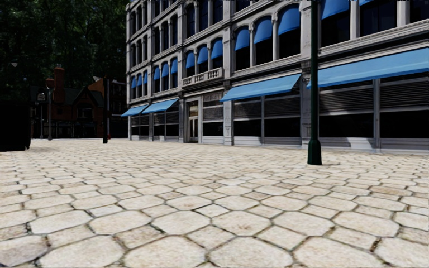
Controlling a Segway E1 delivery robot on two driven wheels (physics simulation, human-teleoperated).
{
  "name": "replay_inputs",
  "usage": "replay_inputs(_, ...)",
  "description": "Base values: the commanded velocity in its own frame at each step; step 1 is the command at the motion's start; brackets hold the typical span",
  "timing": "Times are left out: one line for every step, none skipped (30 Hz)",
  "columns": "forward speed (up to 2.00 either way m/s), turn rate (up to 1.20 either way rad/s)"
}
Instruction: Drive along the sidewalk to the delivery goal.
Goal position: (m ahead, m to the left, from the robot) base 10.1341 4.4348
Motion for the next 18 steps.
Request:
replay_inputs(1.12, 0.55)
replay_inputs(1.12, 0.54)
replay_inputs(1.12, 0.54)
replay_inputs(1.12, 0.5)
replay_inputs(1.12, 0.48)
replay_inputs(1.12, 0.47)
replay_inputs(1.12, 0.47)
replay_inputs(1.12, 0.47)
replay_inputs(1.12, 0.47)
replay_inputs(1.12, 0.47)
replay_inputs(1.12, 0.47)
replay_inputs(1.12, 0.47)
replay_inputs(1.12, 0.47)
replay_inputs(1.12, 0.47)
replay_inputs(1.12, 0.47)
replay_inputs(1.12, 0.47)
replay_inputs(1.12, 0.47)
replay_inputs(1.12, 0.47)
